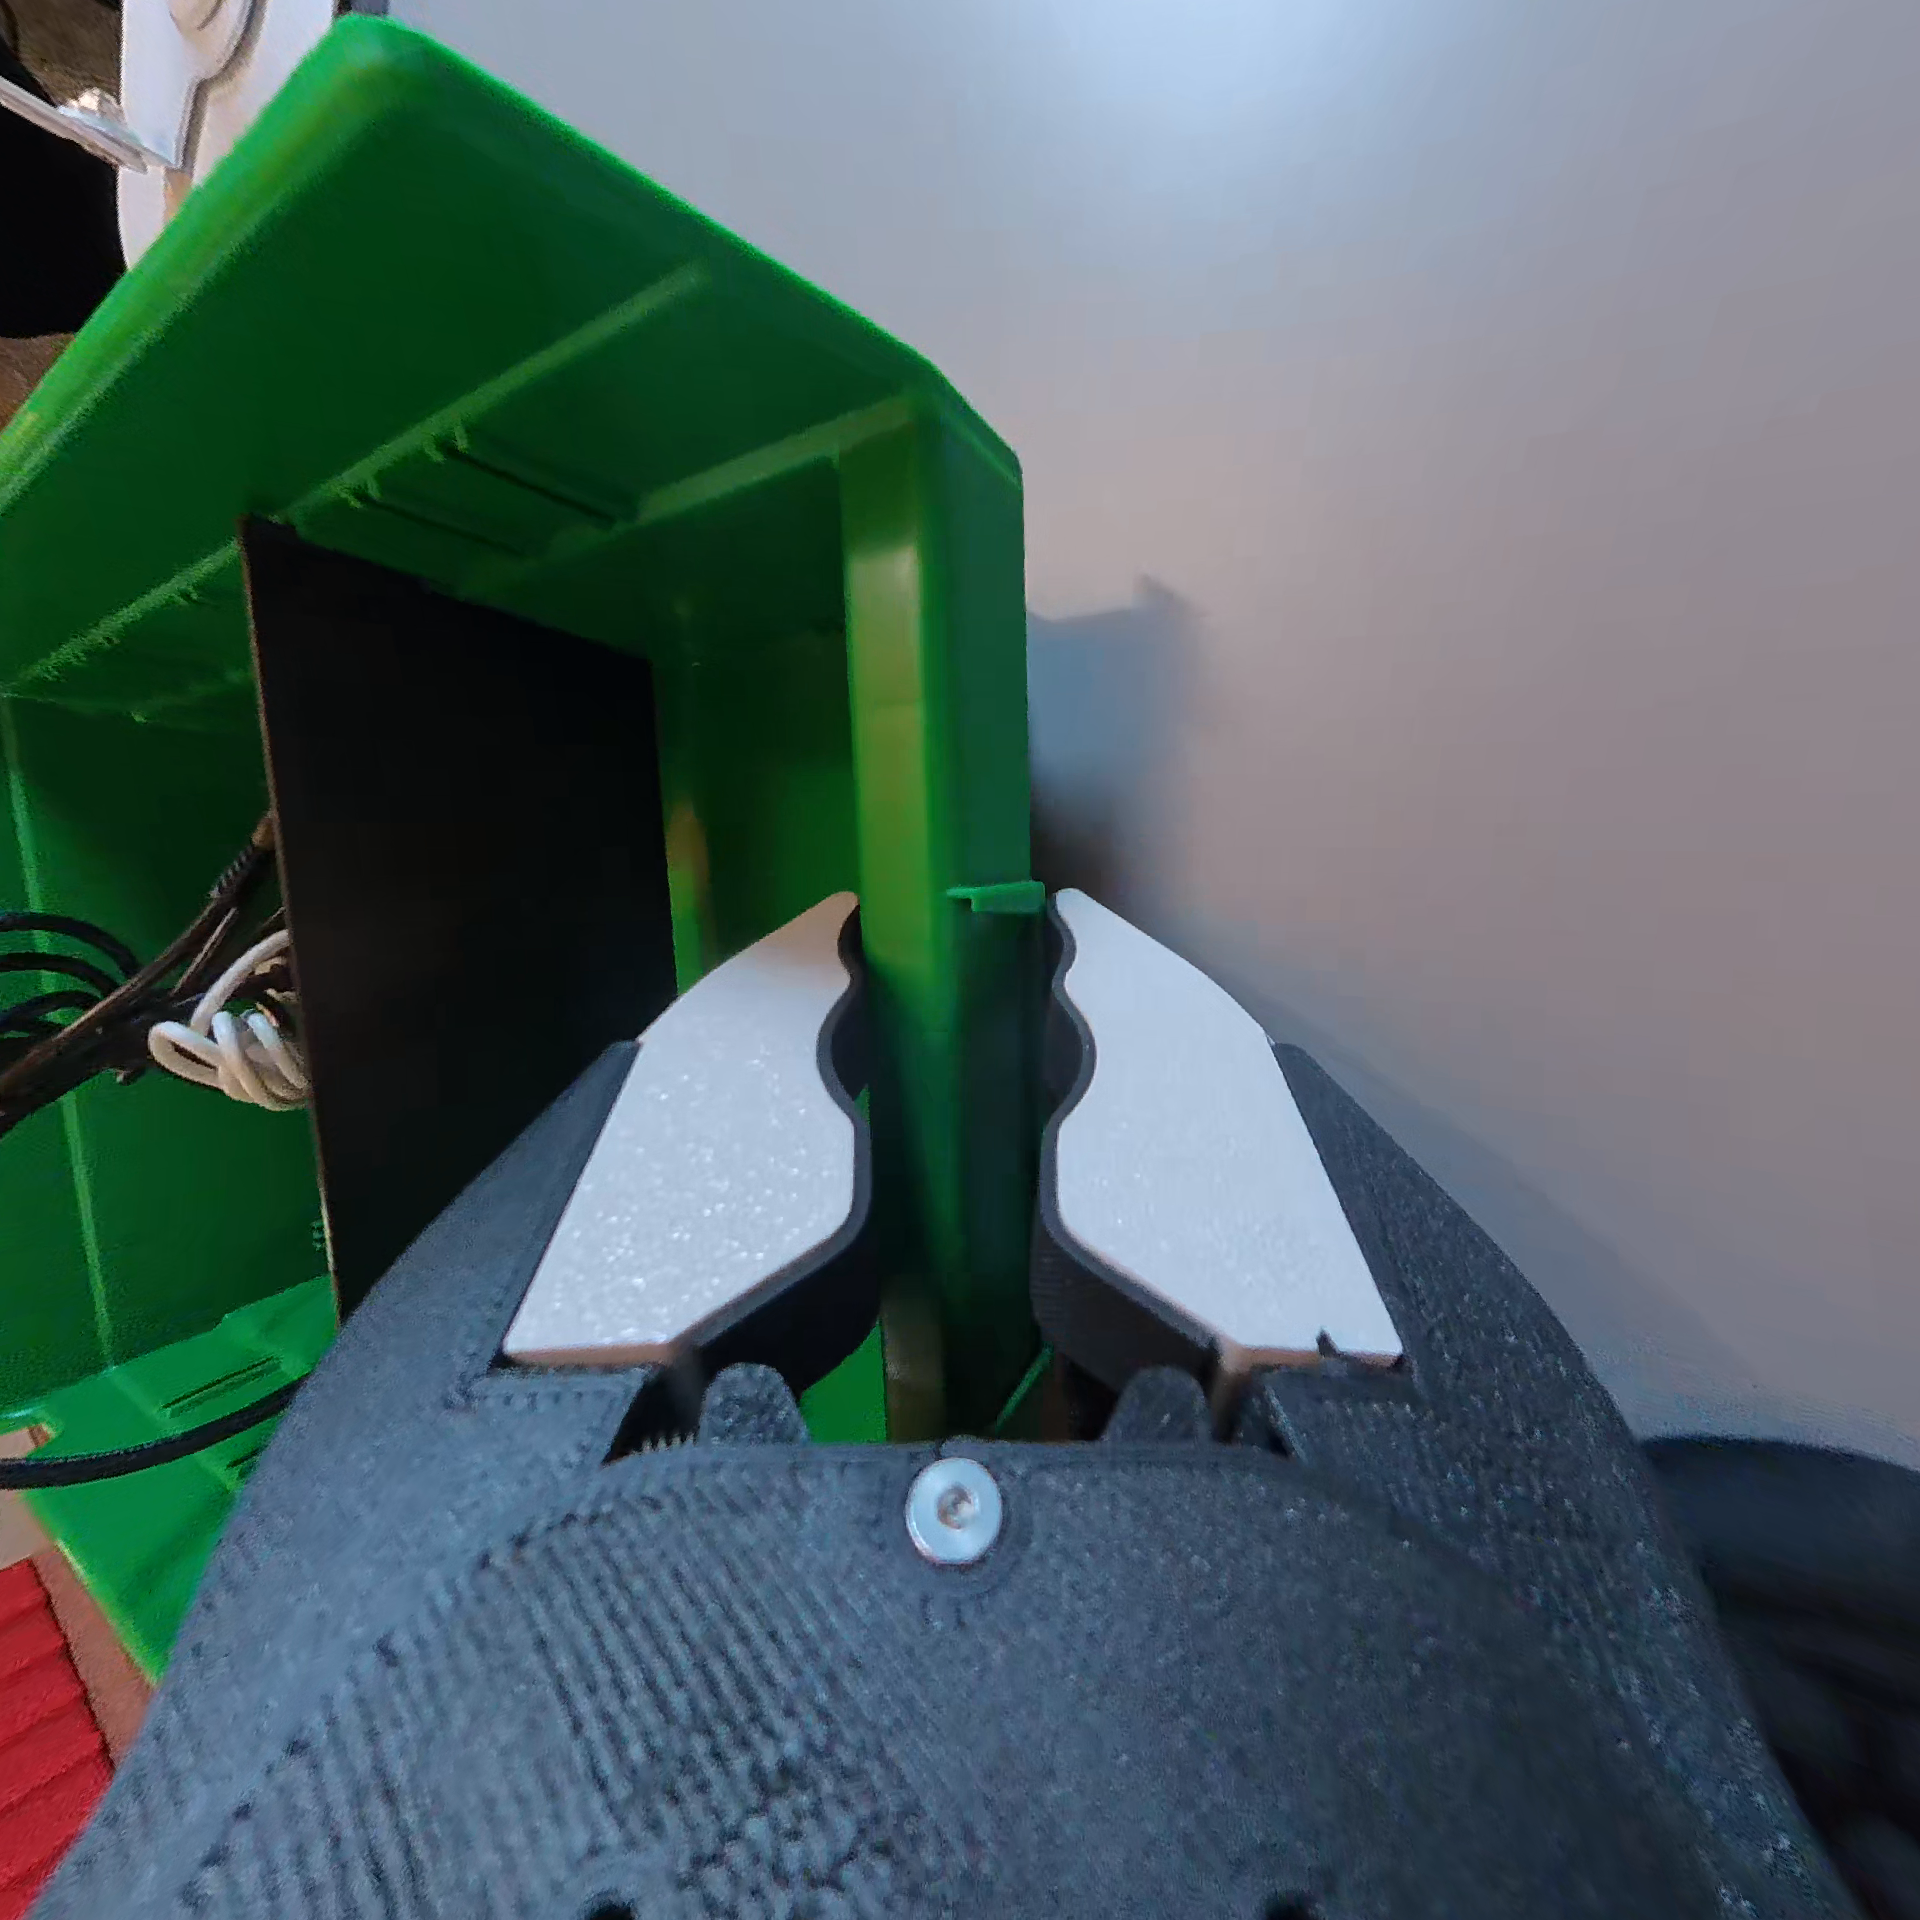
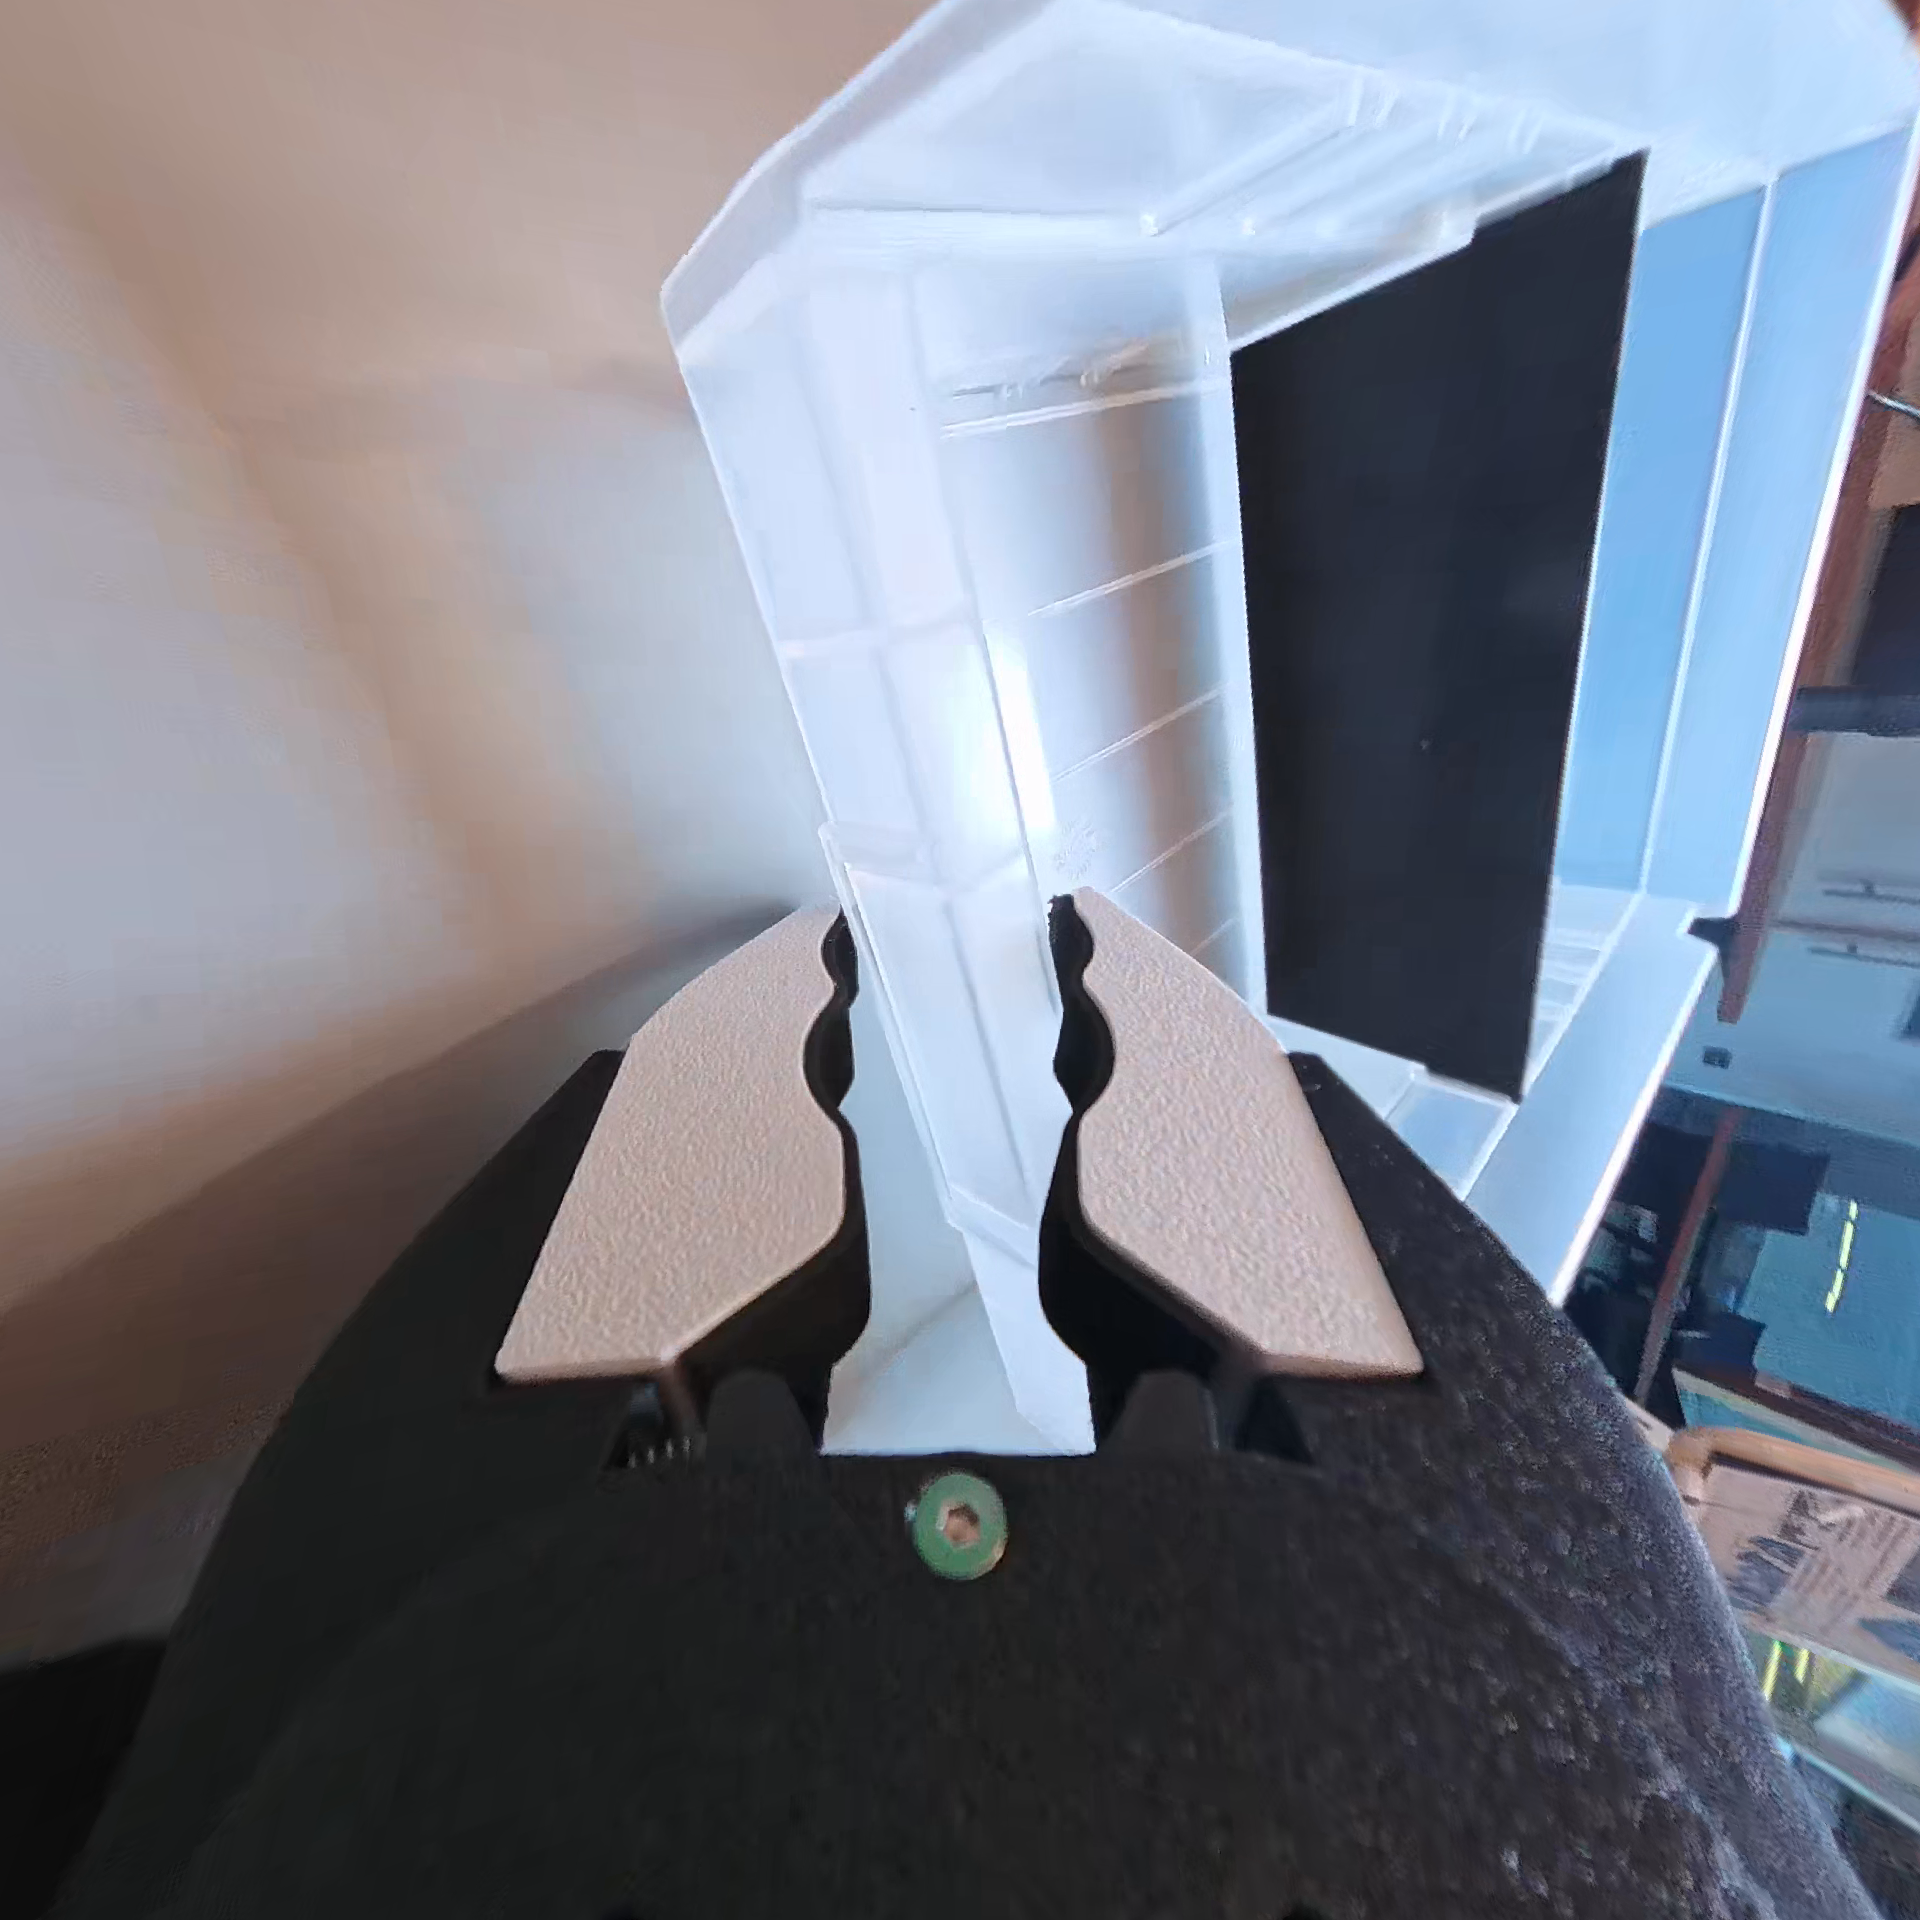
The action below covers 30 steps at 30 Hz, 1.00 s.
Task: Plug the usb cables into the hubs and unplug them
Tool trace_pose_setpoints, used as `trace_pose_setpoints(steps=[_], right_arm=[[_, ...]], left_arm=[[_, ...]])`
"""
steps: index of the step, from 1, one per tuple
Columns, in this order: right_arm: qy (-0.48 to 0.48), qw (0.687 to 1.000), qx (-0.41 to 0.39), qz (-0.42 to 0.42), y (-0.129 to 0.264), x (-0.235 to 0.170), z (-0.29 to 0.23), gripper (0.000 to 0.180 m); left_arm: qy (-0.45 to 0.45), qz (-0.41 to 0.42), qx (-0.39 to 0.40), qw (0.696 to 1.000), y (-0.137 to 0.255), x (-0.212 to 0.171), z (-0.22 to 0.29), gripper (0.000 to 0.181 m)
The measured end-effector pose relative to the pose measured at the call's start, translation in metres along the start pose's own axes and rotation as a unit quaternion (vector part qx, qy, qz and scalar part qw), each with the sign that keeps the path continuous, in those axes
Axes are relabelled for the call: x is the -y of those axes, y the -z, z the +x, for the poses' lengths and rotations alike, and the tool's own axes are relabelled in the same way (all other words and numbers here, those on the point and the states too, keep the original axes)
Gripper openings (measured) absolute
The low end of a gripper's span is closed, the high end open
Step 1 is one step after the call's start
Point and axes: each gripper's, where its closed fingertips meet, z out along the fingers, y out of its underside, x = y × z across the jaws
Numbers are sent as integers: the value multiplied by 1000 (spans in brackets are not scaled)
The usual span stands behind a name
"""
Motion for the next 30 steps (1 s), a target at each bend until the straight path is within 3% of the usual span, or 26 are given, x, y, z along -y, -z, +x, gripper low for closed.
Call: trace_pose_setpoints(steps=[4, 7, 9, 13, 17, 20, 22, 27, 30], right_arm=[[-33, 999, -17, 10, -23, 8, 28, 42], [-96, 991, 20, 90, -3, 38, 23, 59], [-139, 975, 61, 164, 19, 64, 13, 60], [-177, 945, 98, 257, 44, 95, 1, 53], [-195, 924, 134, 302, 49, 111, -12, 47], [-178, 928, 130, 301, 45, 110, -20, 45], [-175, 928, 132, 301, 44, 108, -24, 44], [-175, 927, 139, 301, 43, 104, -29, 41], [-179, 927, 135, 301, 42, 100, -27, 40]], left_arm=[[7, 4, 16, 1000, -7, 0, -12, 32], [20, 31, 15, 999, 0, -4, -19, 39], [74, 95, -16, 993, 19, 6, -25, 39], [180, 200, 6, 963, 67, 22, -84, 32], [211, 180, 79, 957, 79, 5, -160, 33], [113, 105, 67, 986, 57, 1, -176, 33], [24, 13, 39, 999, 32, -8, -171, 32], [-144, -126, 18, 981, -18, -13, -163, 28], [-209, -184, 17, 960, -37, -24, -168, 7]])
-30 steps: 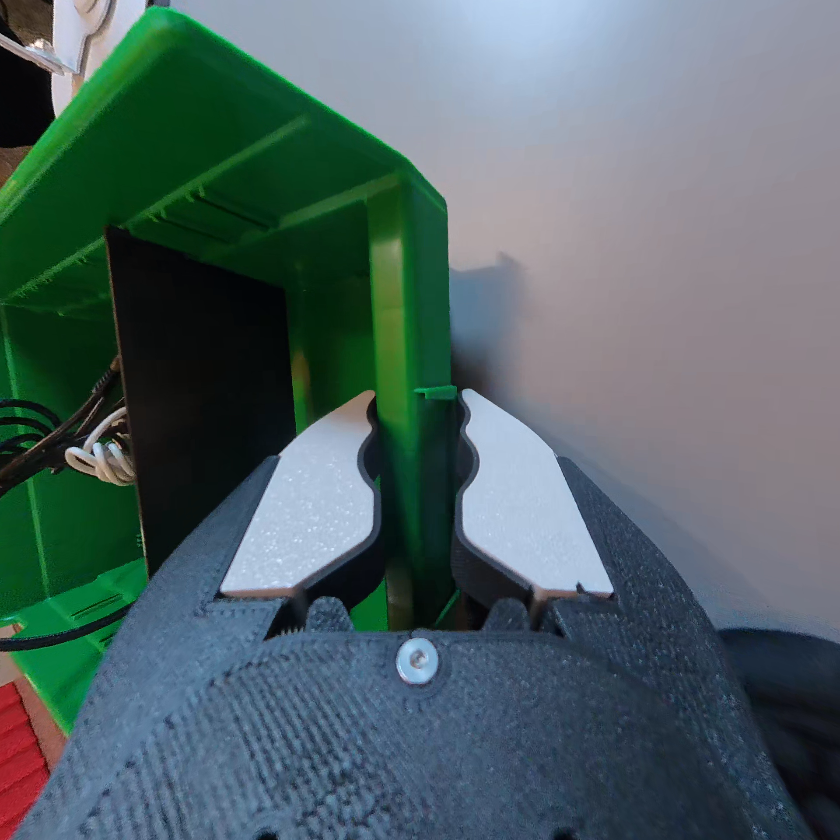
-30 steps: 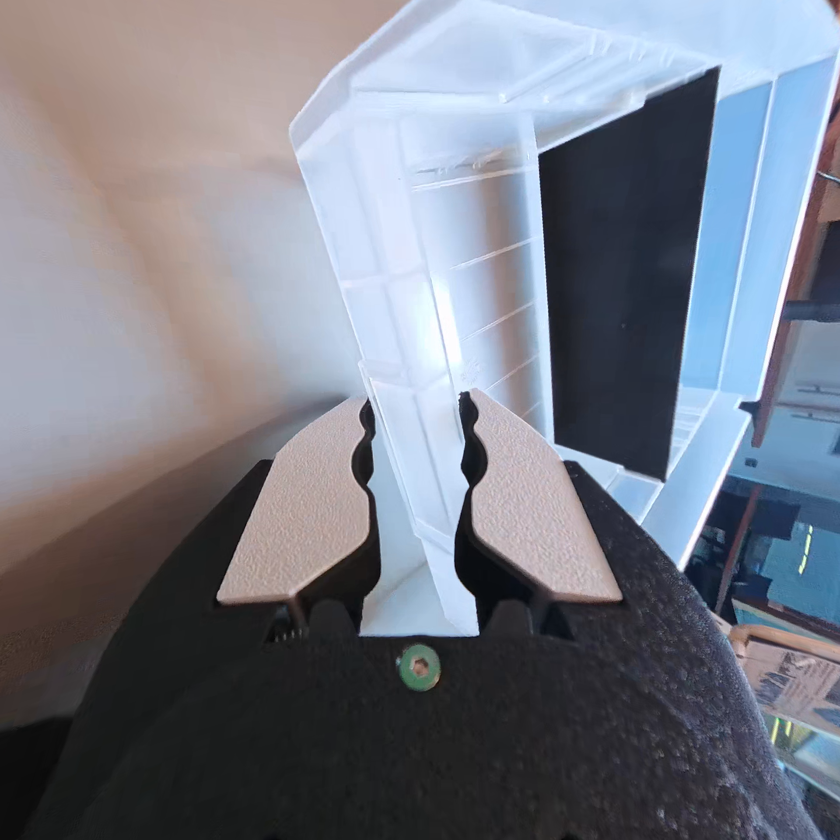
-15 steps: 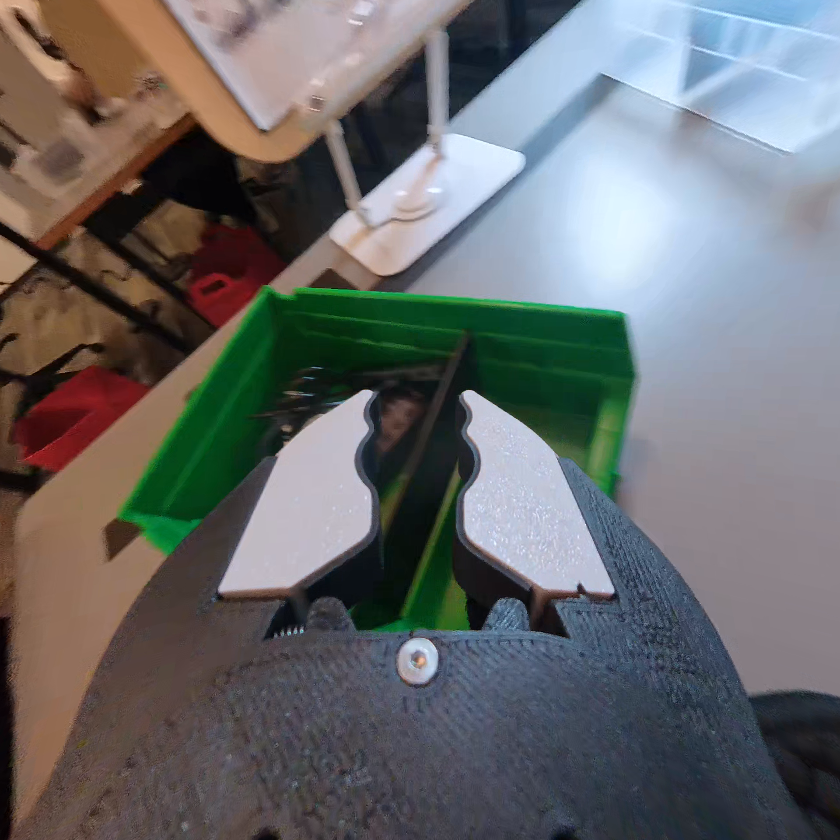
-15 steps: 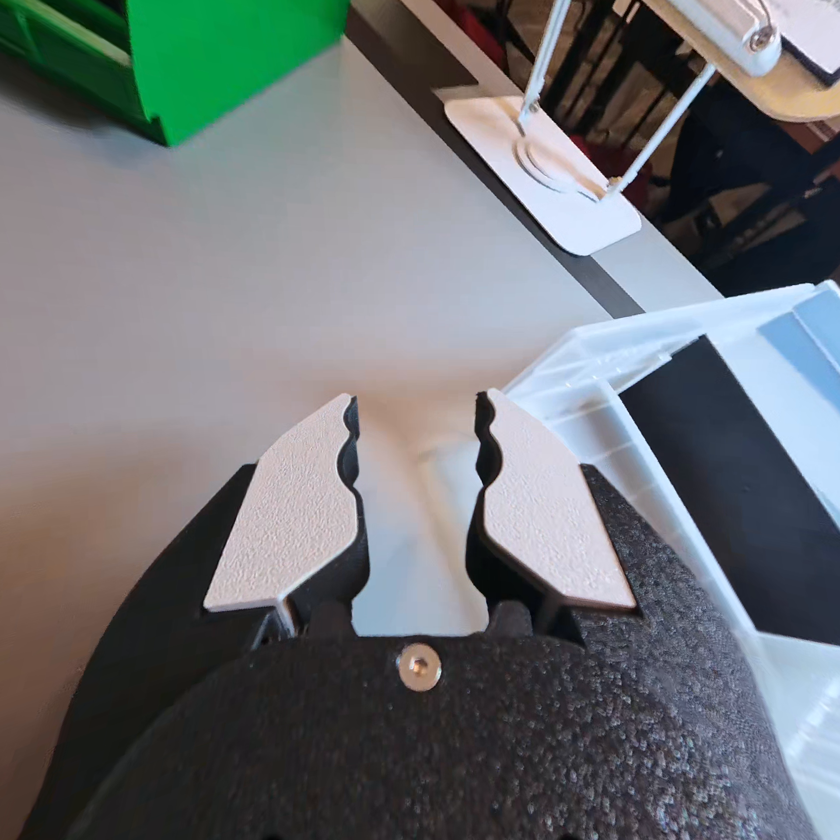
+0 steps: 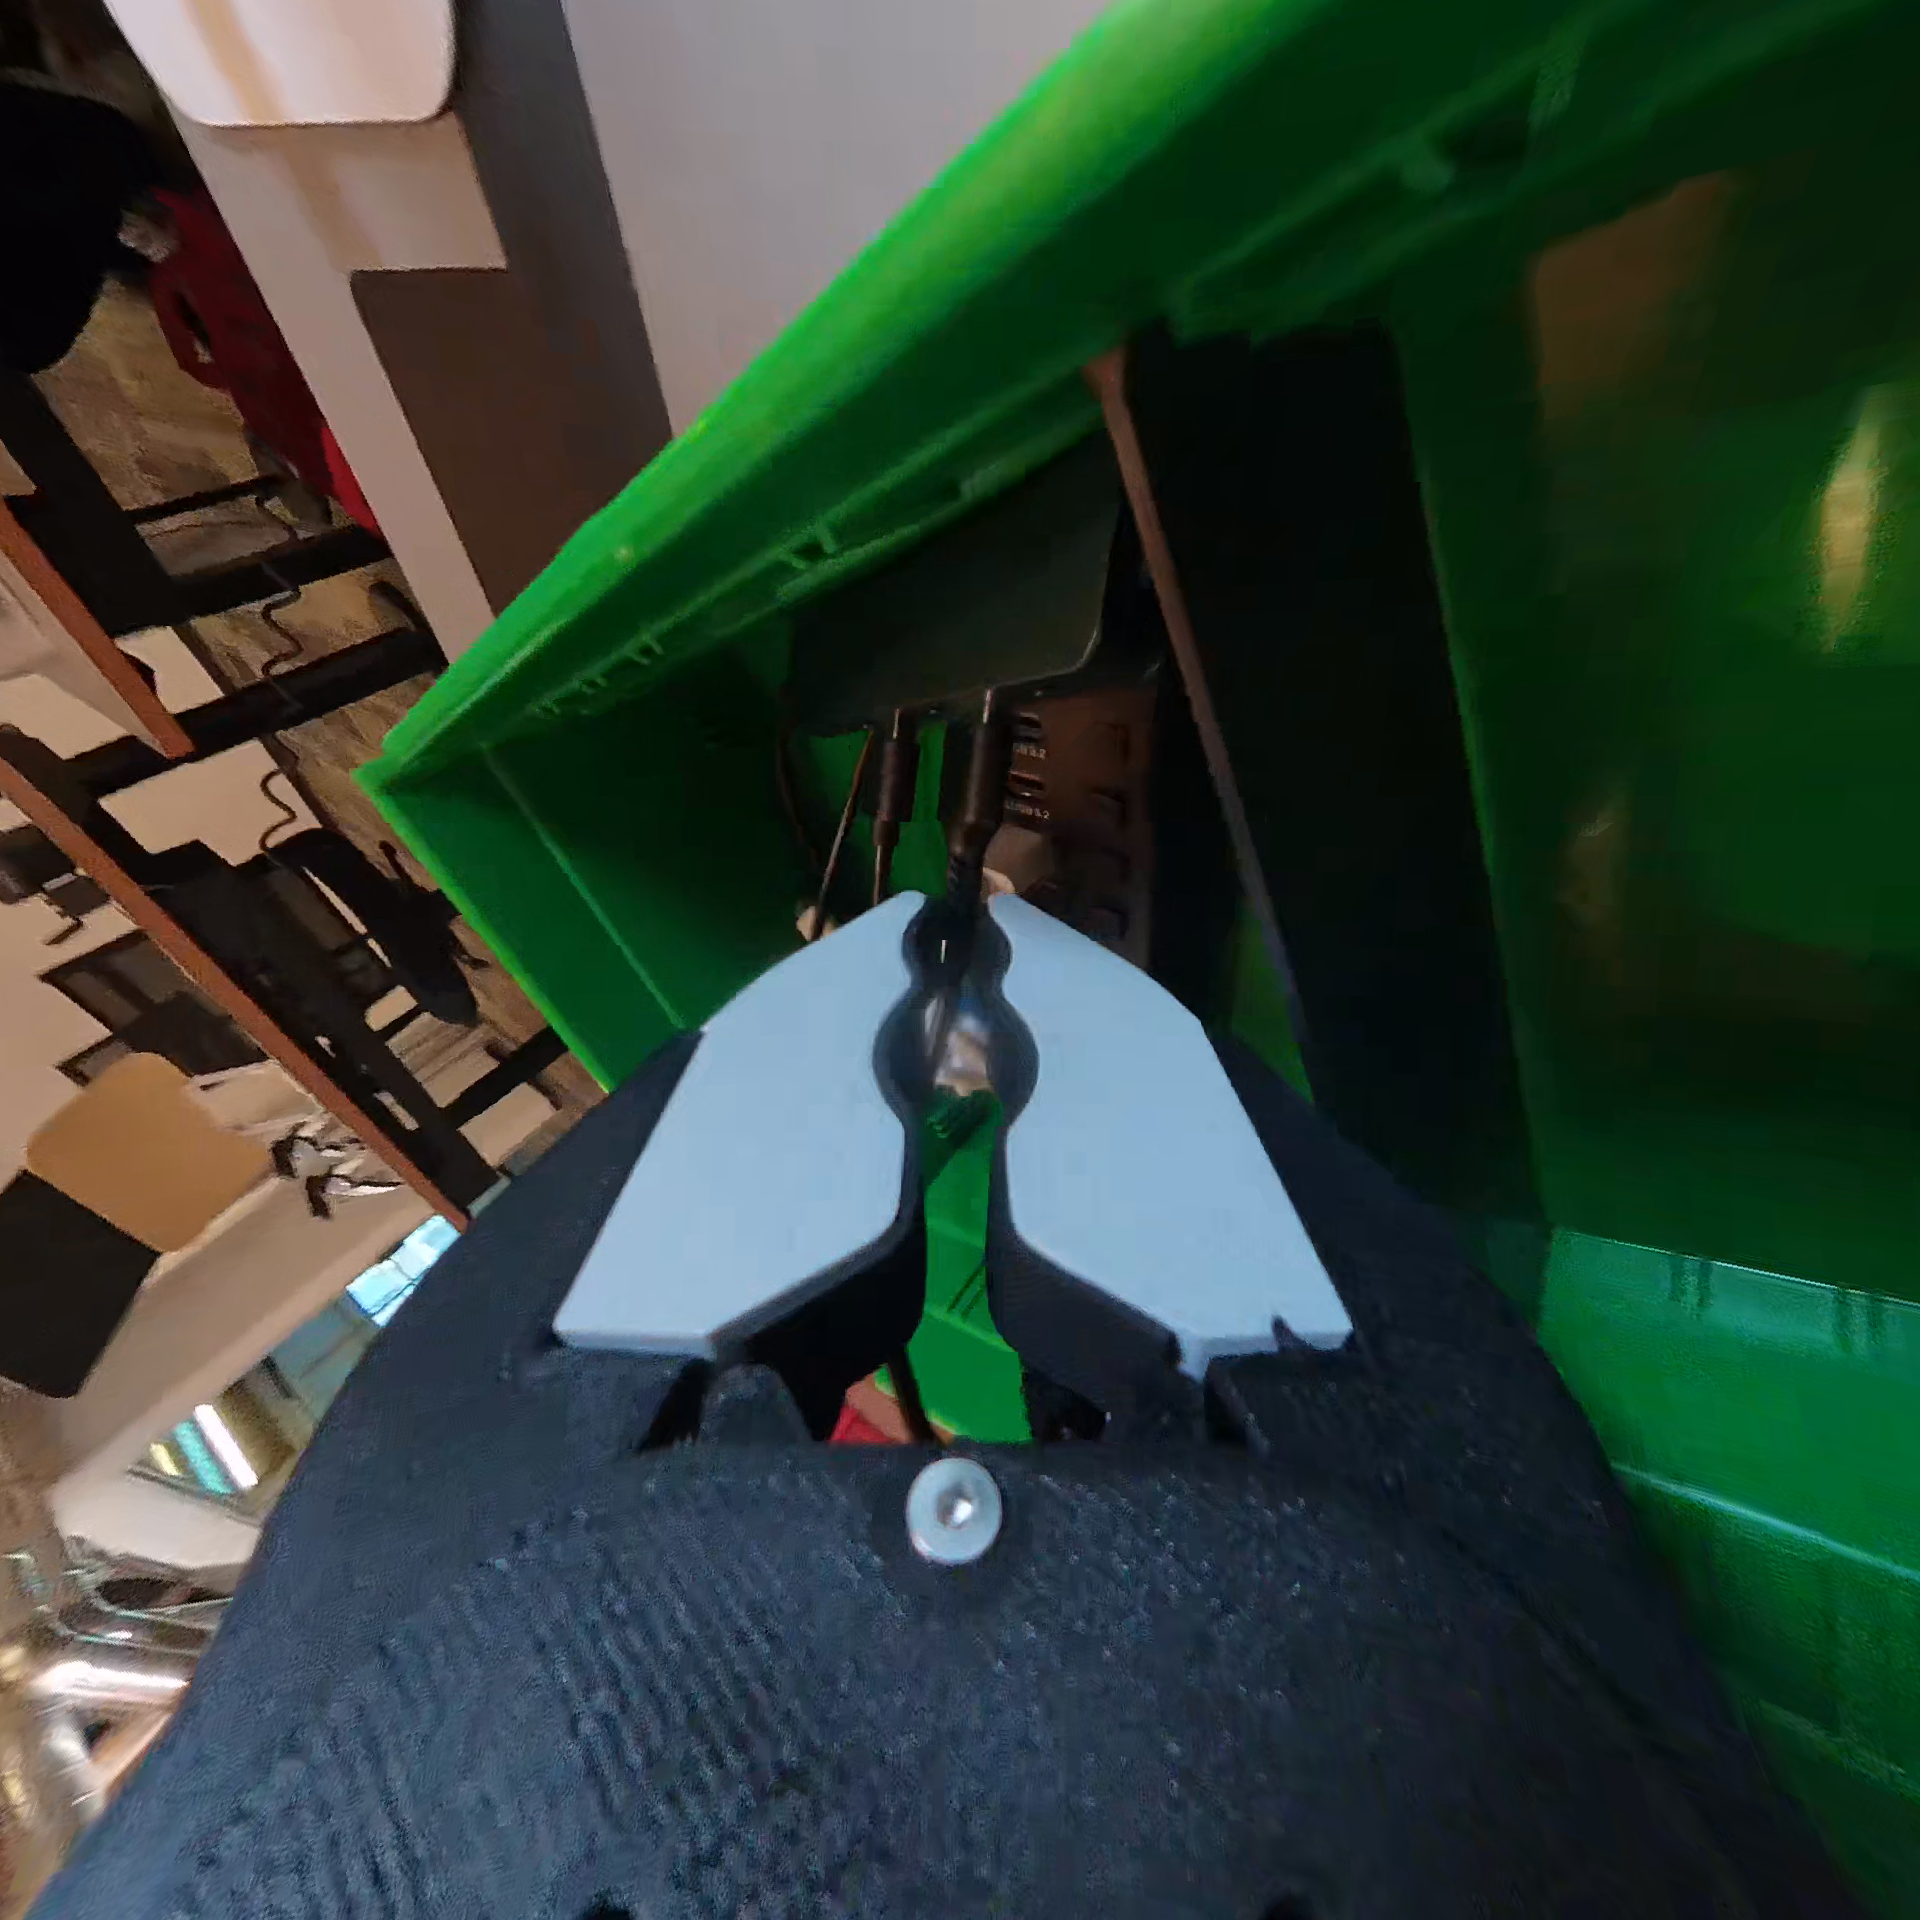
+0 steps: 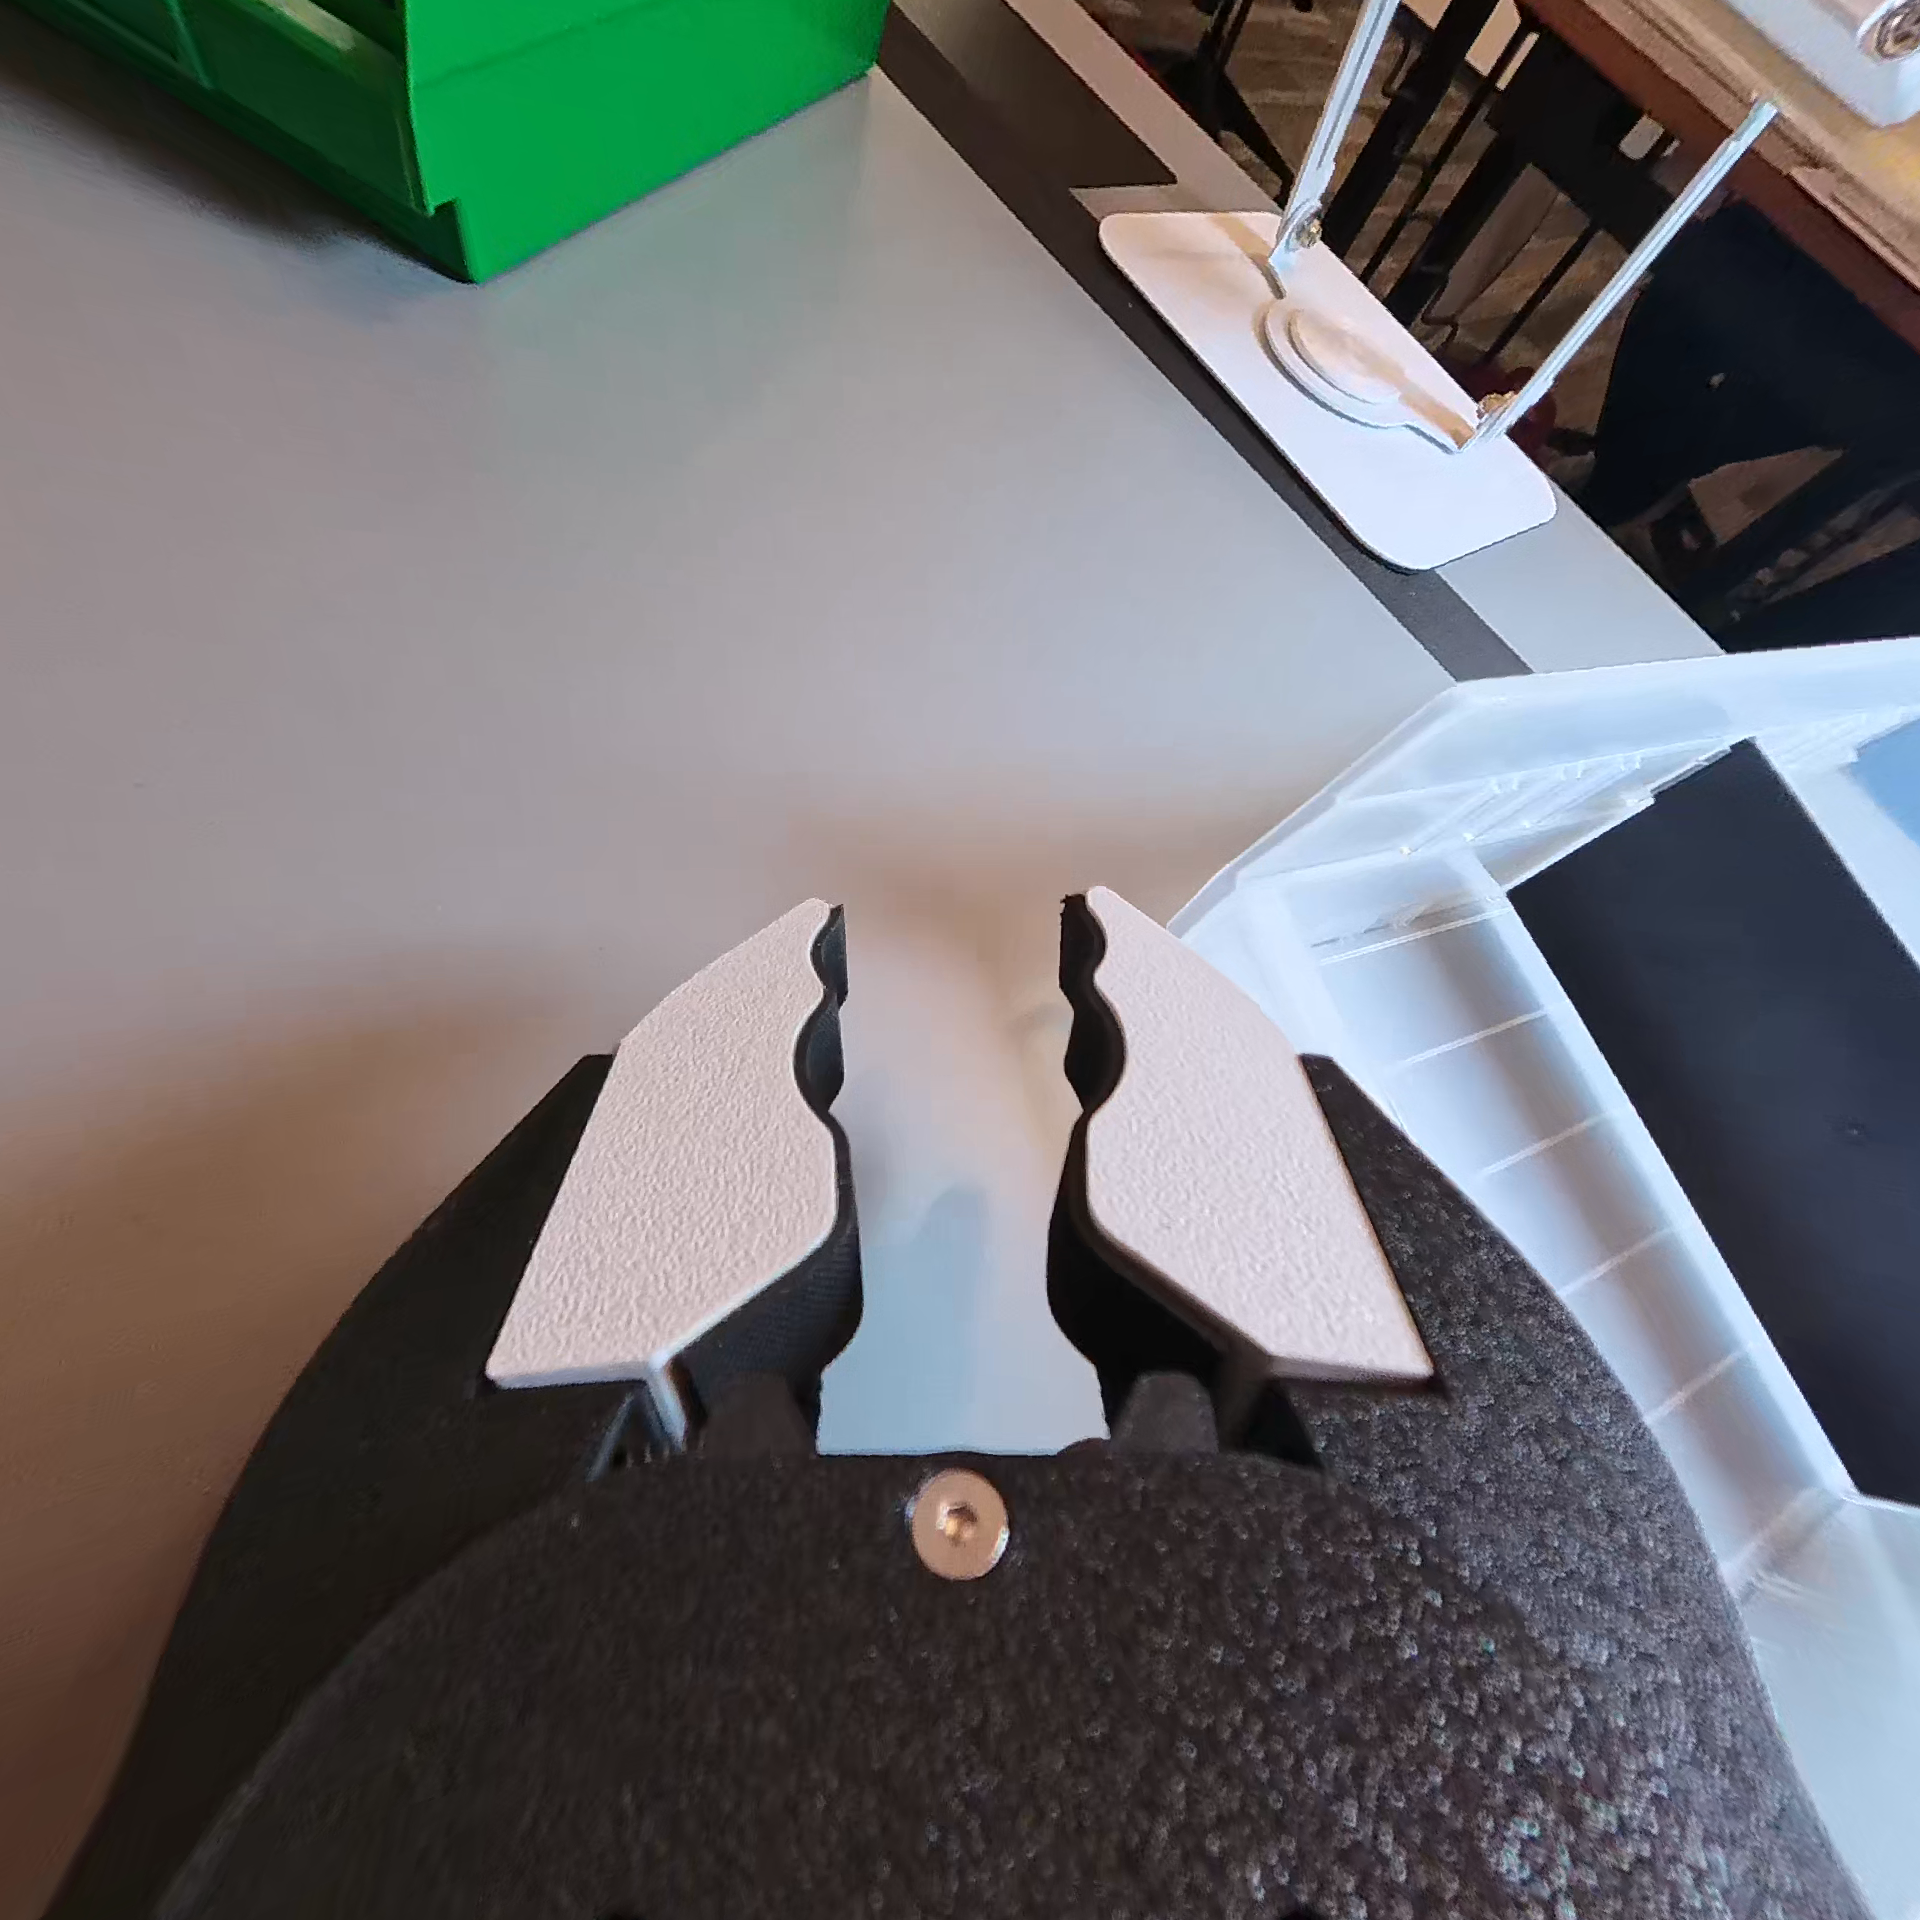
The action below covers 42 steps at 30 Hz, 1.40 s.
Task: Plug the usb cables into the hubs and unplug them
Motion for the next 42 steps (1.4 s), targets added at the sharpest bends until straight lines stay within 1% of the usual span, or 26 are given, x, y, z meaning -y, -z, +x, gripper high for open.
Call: trace_pose_setpoints(steps=[1, 3, 6, 10, 13, 17, 19, 21, 24, 27, 29, 32, 34, 36, 37, 39, 42], right_arm=[[-3, 1000, 0, 3, 1, 0, 1, 39], [-5, 1000, -3, 7, 3, 0, 3, 38], [-10, 1000, -3, 19, 5, 1, 6, 37], [-16, 999, 7, 37, 5, 8, 4, 37], [-14, 998, 14, 56, 6, 17, -1, 37], [-19, 995, 25, 93, 12, 36, -8, 37], [-20, 993, 28, 116, 18, 49, -11, 37], [-24, 988, 35, 145, 27, 66, -14, 38], [-33, 979, 57, 191, 46, 99, -18, 39], [-15, 972, 71, 225, 61, 126, -23, 42], [9, 967, 76, 244, 67, 139, -28, 45], [39, 958, 103, 264, 75, 147, -45, 47], [44, 951, 146, 269, 79, 144, -60, 46], [33, 942, 197, 270, 82, 138, -72, 38], [27, 939, 211, 270, 81, 135, -74, 32], [29, 940, 204, 272, 77, 128, -71, 14], [64, 936, 189, 291, 76, 121, -70, 12]], left_arm=[[-8, -2, 1, 1000, -1, 0, -2, 7], [6, 6, 23, 1000, 7, -2, -14, 7], [54, 25, 75, 995, 35, -17, -42, 7], [126, 86, 148, 977, 98, -34, -80, 6], [160, 151, 191, 956, 155, -29, -97, 6], [173, 230, 224, 931, 224, -5, -101, 7], [172, 271, 226, 920, 254, 14, -96, 7], [163, 314, 204, 913, 278, 38, -83, 6], [126, 367, 156, 908, 302, 82, -49, 6], [85, 412, 103, 902, 314, 127, -11, 6], [64, 438, 71, 894, 314, 155, 15, 6], [36, 465, 23, 884, 302, 191, 54, 6], [30, 483, -16, 875, 293, 210, 76, 5], [31, 498, -48, 866, 282, 224, 90, 6], [33, 505, -62, 860, 278, 229, 94, 6], [37, 516, -80, 852, 271, 237, 98, 6], [27, 531, -78, 843, 270, 243, 99, 6]])
